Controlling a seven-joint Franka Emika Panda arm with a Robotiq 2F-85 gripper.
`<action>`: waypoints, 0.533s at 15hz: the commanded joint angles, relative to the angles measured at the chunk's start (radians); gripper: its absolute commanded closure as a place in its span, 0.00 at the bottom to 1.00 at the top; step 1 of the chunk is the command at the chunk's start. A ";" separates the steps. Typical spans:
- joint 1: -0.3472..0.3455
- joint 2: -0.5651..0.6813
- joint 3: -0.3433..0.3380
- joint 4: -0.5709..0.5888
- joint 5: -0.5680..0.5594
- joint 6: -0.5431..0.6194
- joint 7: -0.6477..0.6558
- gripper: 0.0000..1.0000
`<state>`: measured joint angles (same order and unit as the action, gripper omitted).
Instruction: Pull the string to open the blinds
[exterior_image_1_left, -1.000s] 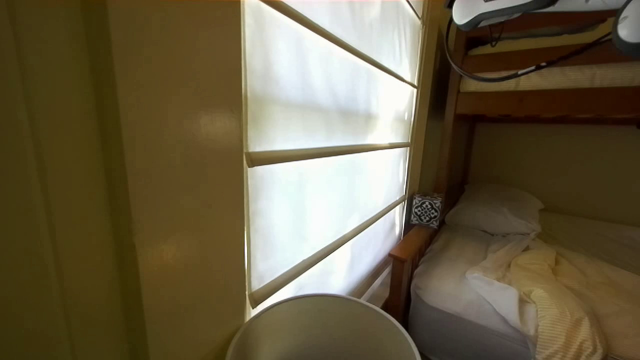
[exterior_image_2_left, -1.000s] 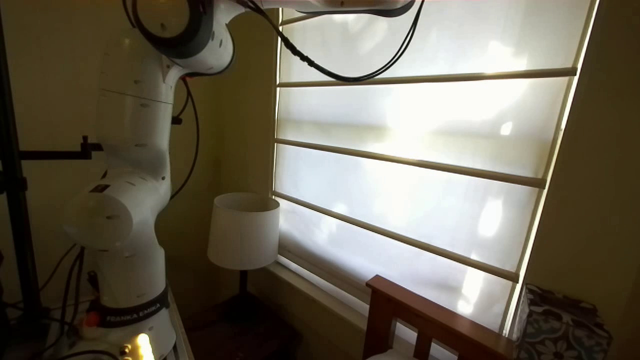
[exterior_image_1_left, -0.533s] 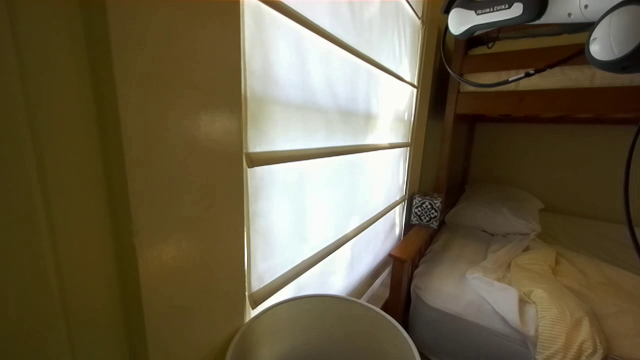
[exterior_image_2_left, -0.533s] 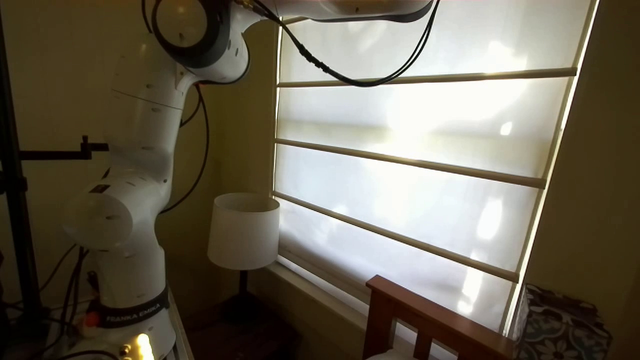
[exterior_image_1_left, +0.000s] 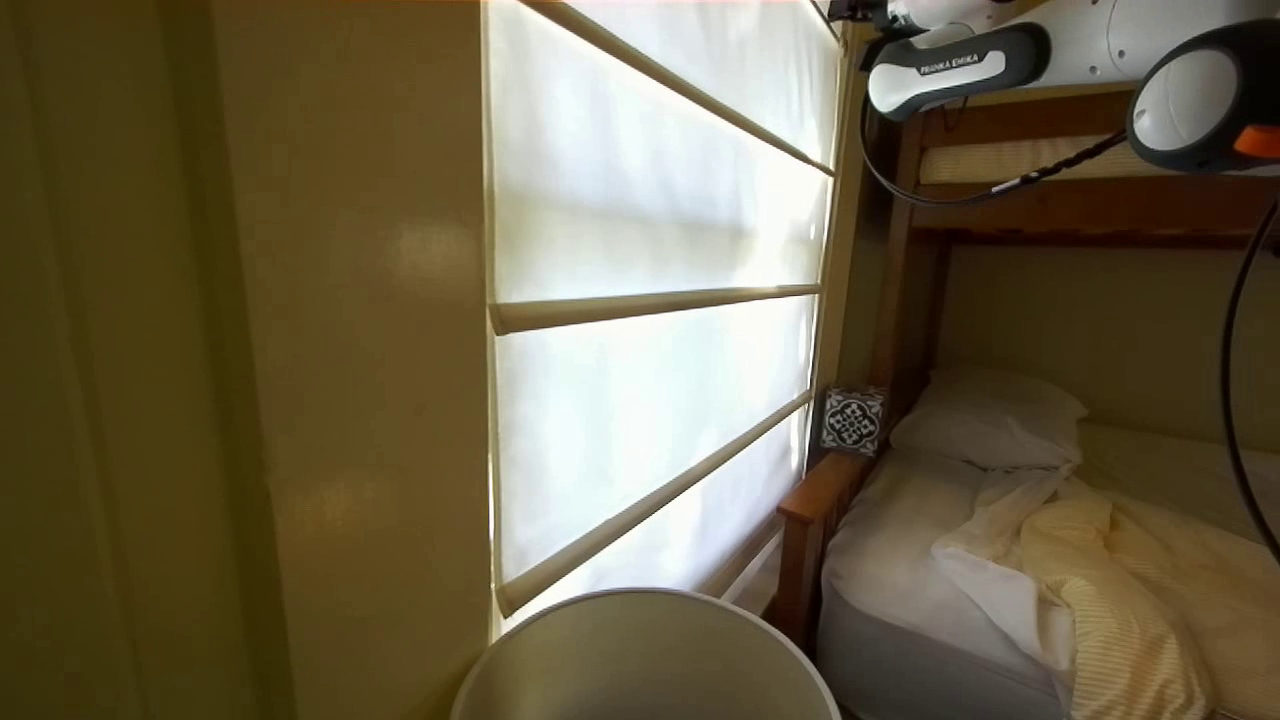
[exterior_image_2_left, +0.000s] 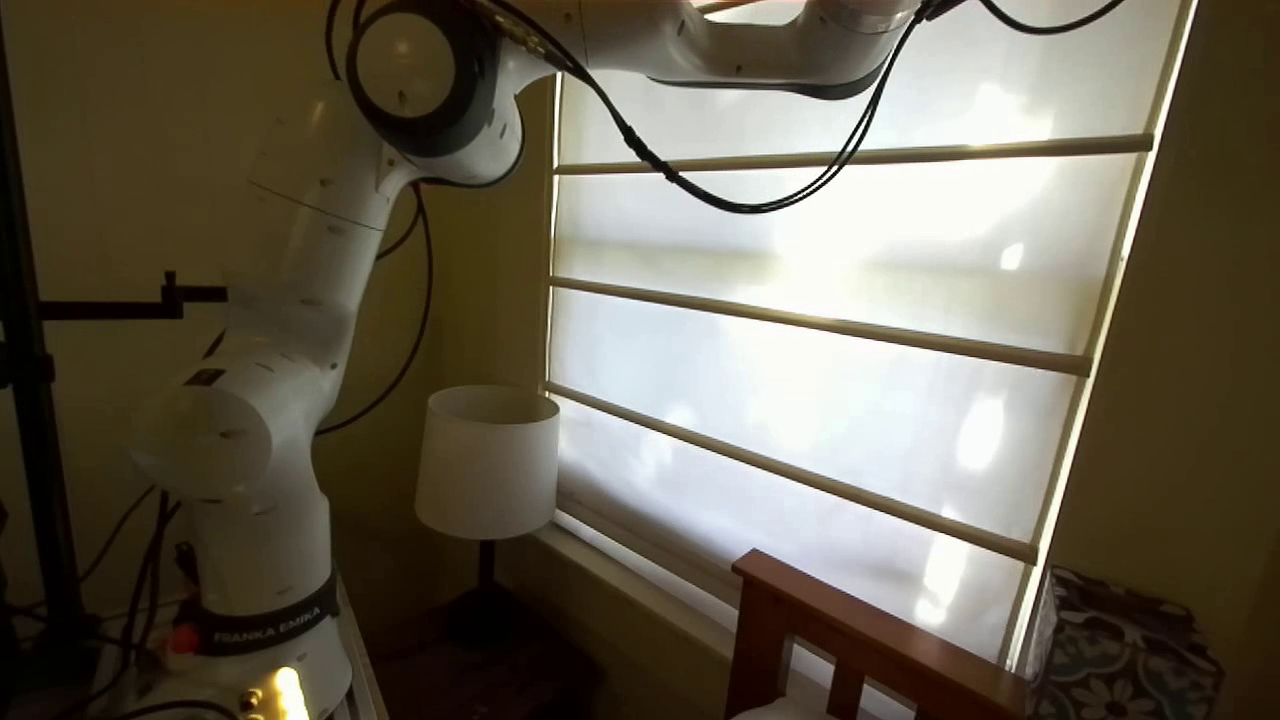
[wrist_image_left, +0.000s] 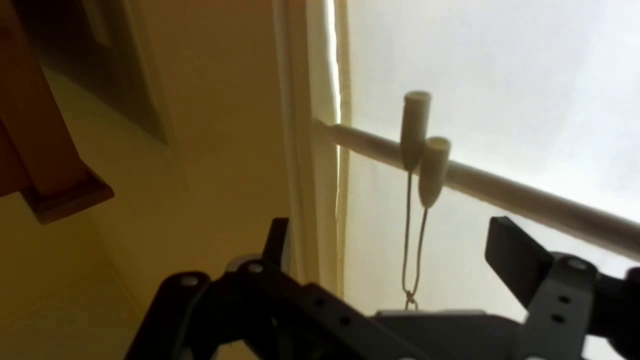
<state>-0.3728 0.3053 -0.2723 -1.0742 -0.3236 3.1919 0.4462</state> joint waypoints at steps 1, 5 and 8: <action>0.029 0.042 -0.014 0.051 -0.013 0.049 0.004 0.00; 0.079 0.080 -0.095 0.108 0.002 0.029 0.040 0.00; 0.119 0.109 -0.201 0.153 0.014 -0.002 0.091 0.00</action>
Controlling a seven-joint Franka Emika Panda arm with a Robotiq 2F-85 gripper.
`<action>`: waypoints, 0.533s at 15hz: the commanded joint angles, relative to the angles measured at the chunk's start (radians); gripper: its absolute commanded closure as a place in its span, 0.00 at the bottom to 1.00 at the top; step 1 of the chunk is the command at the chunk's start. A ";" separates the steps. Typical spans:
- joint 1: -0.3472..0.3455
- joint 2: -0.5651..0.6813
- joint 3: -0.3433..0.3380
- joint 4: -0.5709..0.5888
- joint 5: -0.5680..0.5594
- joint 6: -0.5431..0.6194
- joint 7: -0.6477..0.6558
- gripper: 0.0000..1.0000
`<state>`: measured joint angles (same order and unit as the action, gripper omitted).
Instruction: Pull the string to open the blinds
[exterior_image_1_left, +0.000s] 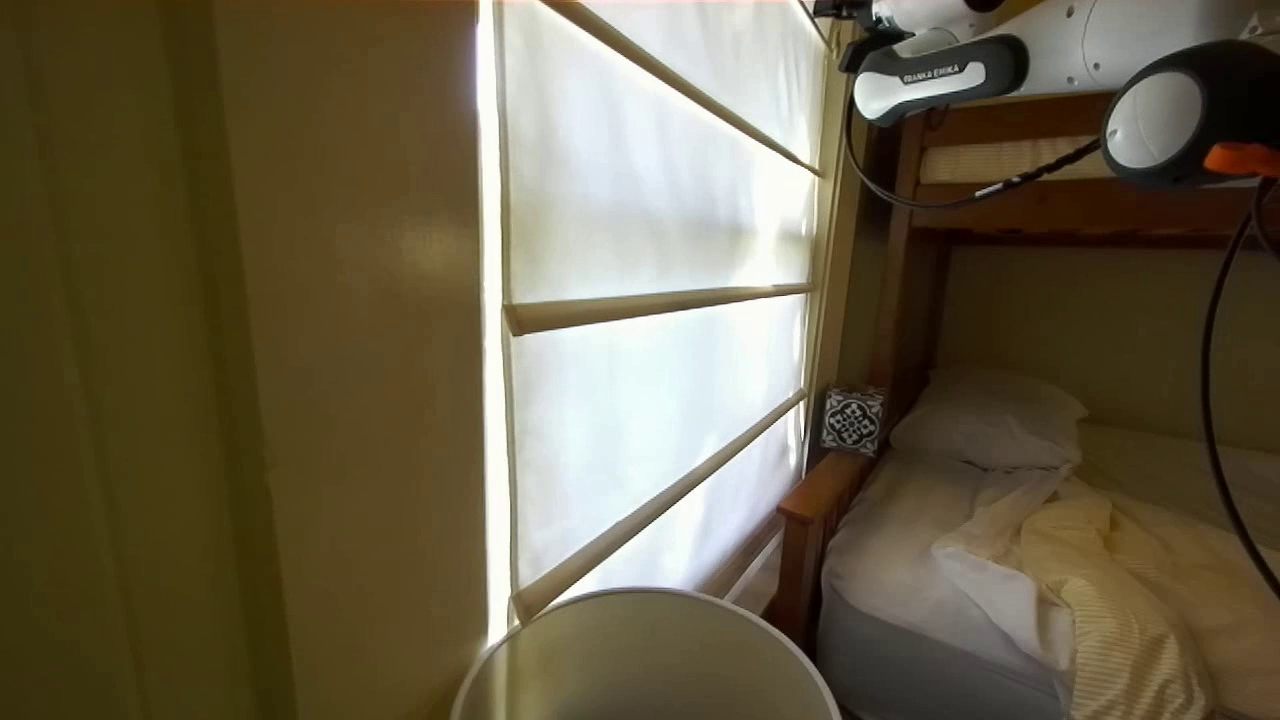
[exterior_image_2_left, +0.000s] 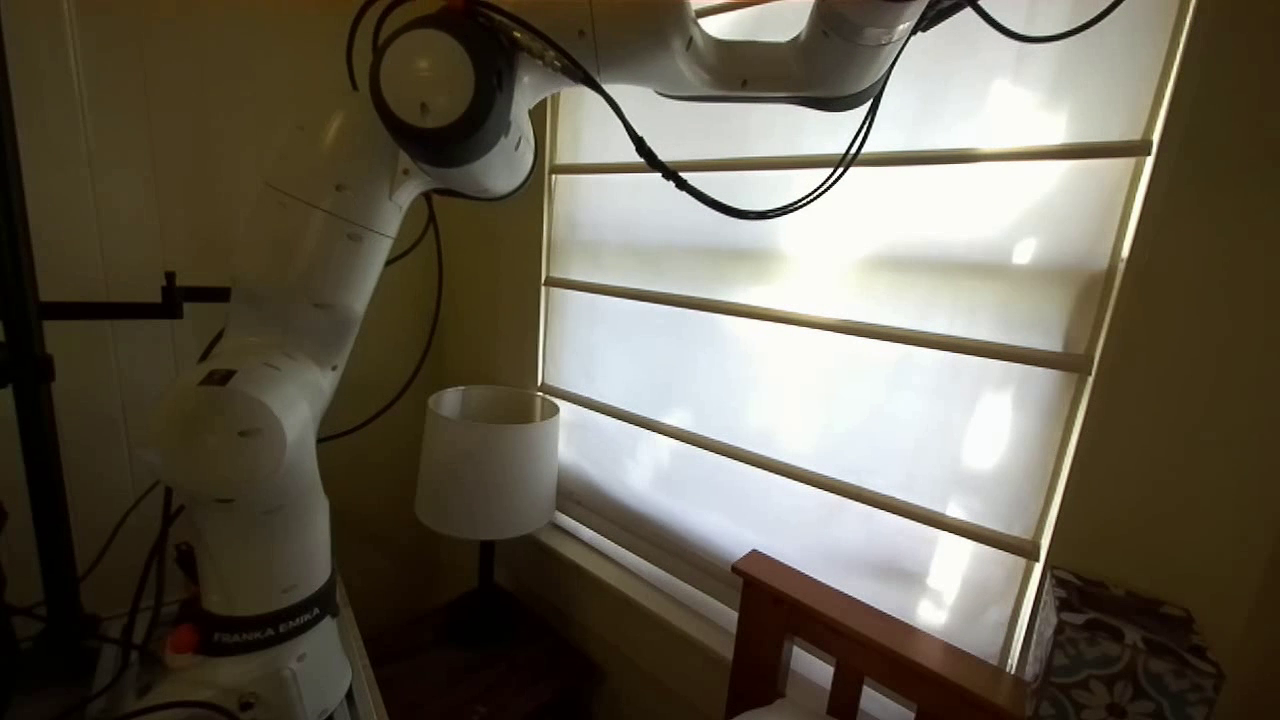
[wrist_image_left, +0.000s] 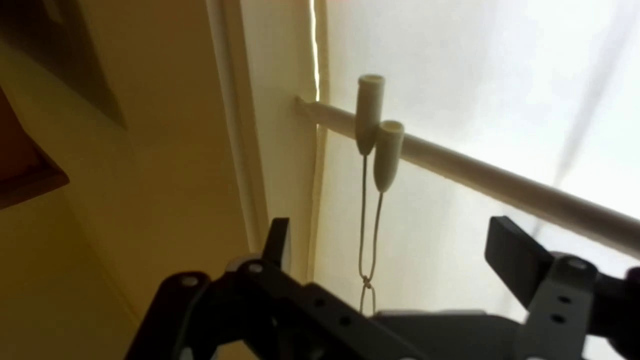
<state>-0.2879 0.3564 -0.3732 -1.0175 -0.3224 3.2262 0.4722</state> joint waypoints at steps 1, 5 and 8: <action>0.044 0.065 -0.126 0.102 0.012 -0.044 0.080 0.19; 0.079 0.074 -0.188 0.099 0.005 -0.058 0.112 0.50; 0.101 0.082 -0.209 0.096 0.005 -0.063 0.120 0.70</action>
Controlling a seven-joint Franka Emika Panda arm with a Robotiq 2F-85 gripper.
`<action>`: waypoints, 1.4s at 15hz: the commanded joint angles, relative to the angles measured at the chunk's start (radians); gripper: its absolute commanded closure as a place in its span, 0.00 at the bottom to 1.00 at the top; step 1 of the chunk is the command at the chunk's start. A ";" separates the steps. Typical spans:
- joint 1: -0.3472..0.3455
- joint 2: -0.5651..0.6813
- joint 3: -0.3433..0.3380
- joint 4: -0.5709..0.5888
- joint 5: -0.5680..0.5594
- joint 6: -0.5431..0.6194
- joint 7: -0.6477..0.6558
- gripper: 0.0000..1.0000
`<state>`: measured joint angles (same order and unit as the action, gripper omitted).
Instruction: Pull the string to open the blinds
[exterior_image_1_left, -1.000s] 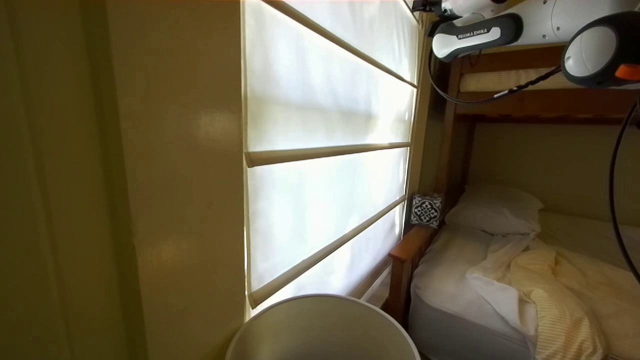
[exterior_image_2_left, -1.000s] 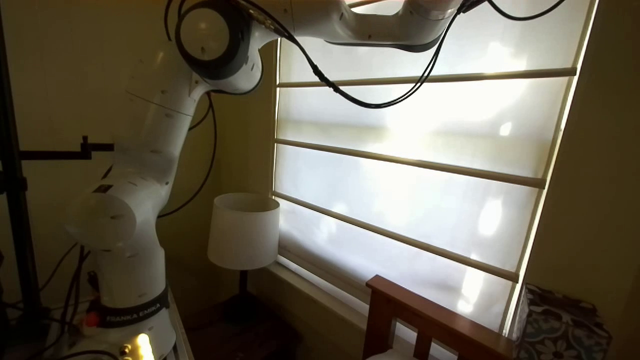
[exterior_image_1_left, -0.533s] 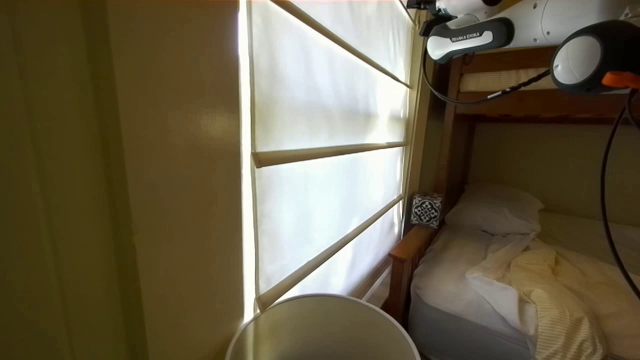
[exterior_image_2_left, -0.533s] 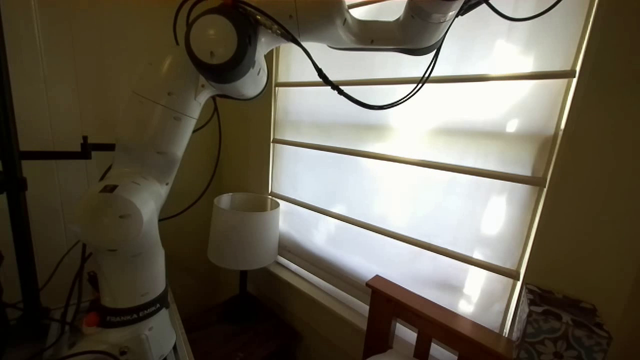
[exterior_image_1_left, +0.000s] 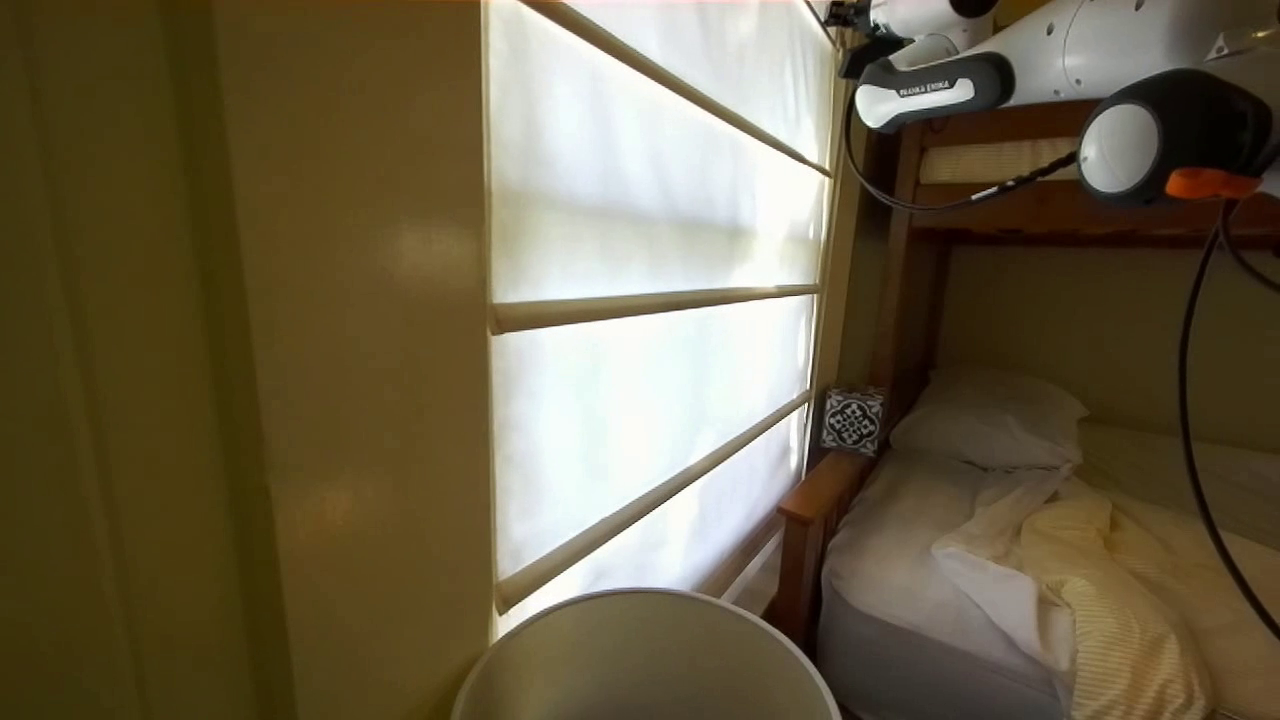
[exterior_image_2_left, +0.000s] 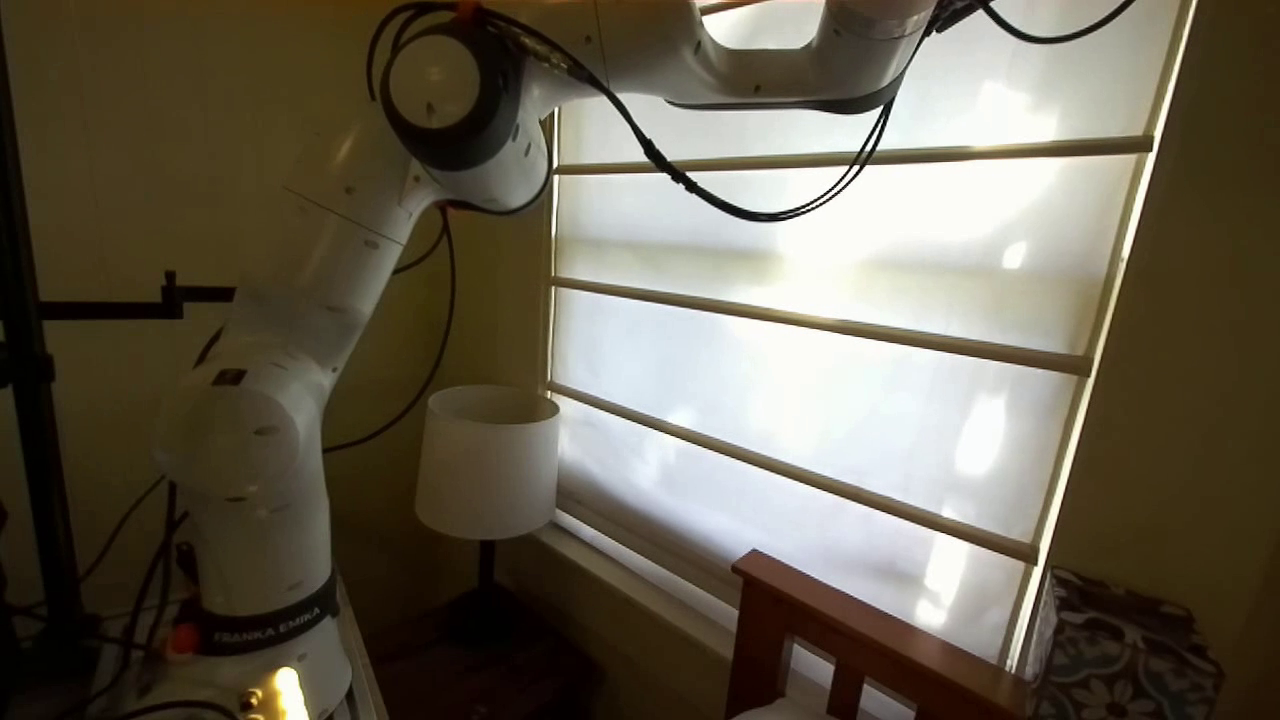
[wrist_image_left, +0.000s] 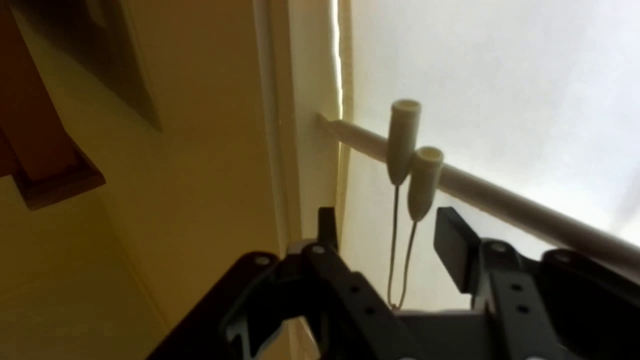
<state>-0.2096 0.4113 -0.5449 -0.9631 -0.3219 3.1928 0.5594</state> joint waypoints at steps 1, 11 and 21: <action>0.028 0.028 -0.042 0.040 0.005 -0.032 0.033 0.77; 0.104 -0.071 -0.093 -0.079 -0.032 -0.048 0.030 1.00; 0.254 -0.437 -0.084 -0.525 -0.214 -0.273 0.030 1.00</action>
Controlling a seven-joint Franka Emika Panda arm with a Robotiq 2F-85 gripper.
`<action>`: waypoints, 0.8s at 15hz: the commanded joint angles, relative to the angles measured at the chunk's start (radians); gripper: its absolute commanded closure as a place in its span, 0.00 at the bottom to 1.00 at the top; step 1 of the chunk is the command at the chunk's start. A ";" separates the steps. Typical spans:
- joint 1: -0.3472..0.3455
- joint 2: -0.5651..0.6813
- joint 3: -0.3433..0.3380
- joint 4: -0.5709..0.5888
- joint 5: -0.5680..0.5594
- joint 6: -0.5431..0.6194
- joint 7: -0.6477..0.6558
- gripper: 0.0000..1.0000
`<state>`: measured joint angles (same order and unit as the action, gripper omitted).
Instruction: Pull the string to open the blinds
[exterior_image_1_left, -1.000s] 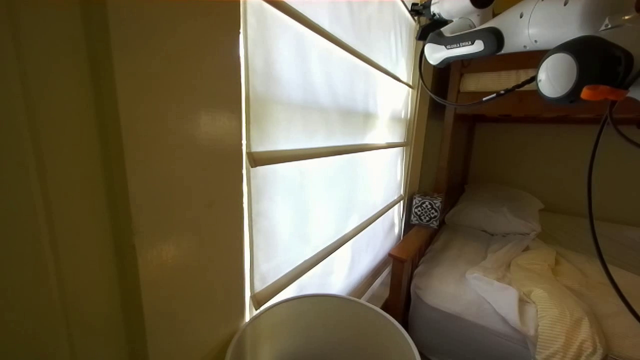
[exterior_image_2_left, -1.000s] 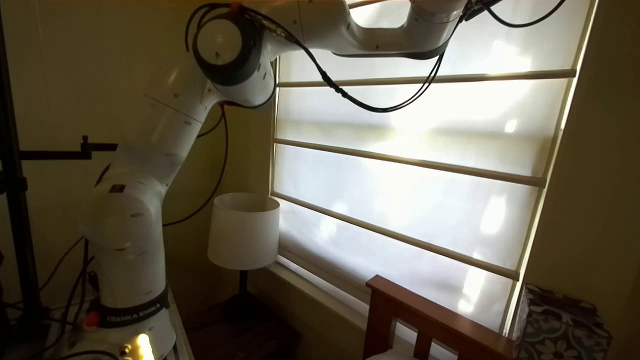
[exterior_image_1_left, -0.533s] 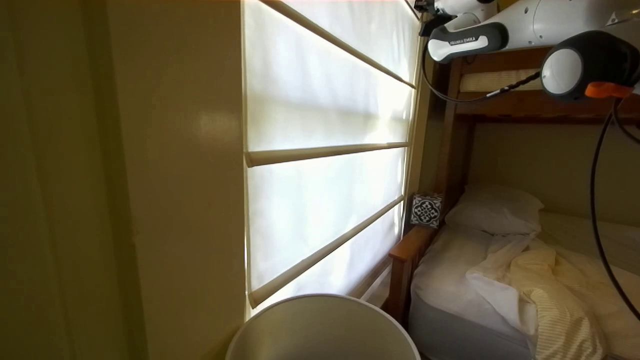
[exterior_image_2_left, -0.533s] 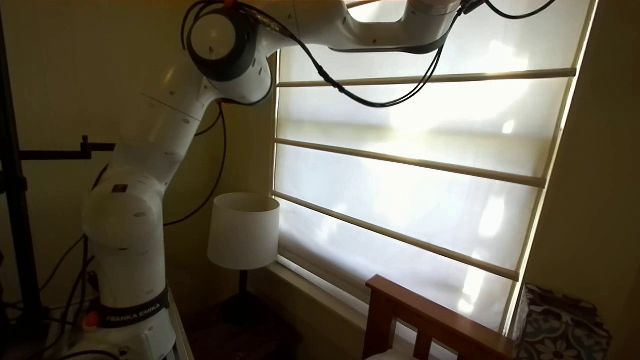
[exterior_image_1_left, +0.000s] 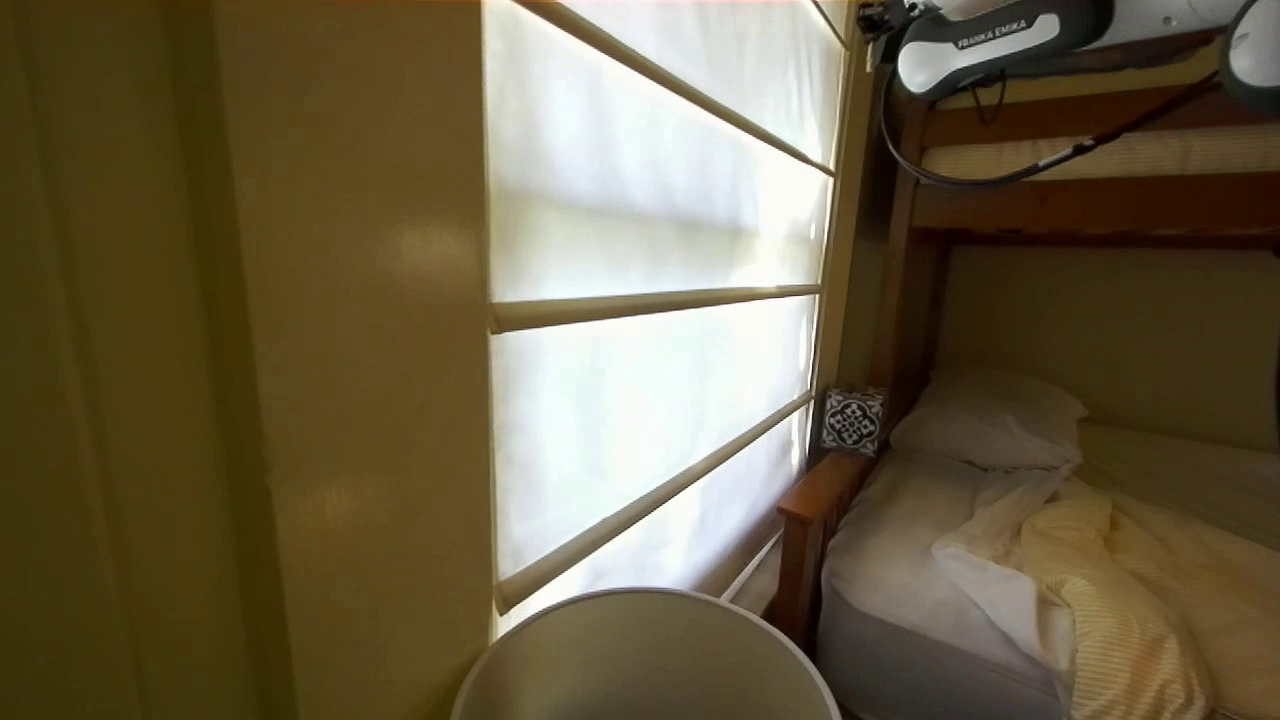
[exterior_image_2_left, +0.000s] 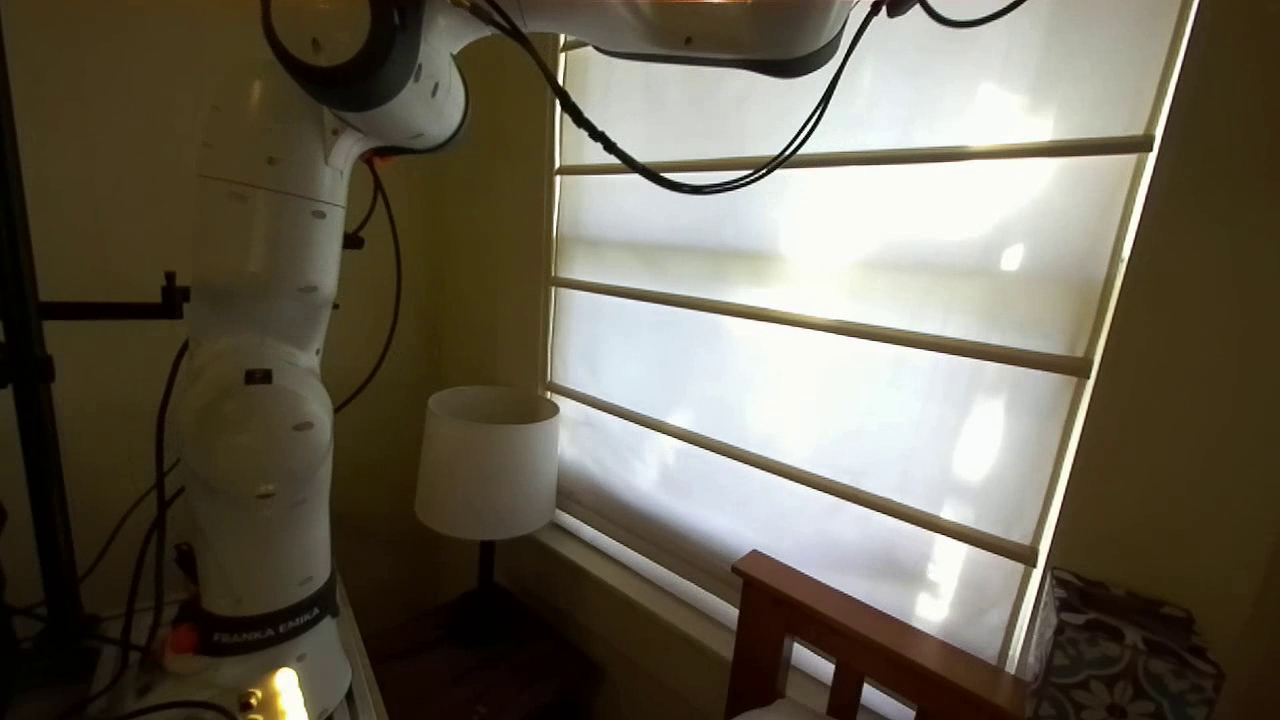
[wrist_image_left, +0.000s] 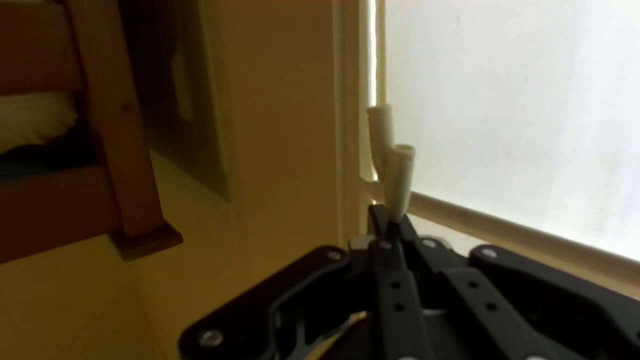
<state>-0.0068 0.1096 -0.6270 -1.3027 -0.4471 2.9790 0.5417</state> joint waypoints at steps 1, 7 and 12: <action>0.050 -0.152 -0.007 -0.220 -0.117 -0.068 0.092 1.00; 0.003 -0.224 -0.006 -0.429 -0.307 -0.102 0.317 1.00; 0.001 -0.288 0.009 -0.646 -0.319 -0.082 0.387 1.00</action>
<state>-0.0066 -0.0871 -0.6351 -1.7504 -0.7345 2.9191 0.8790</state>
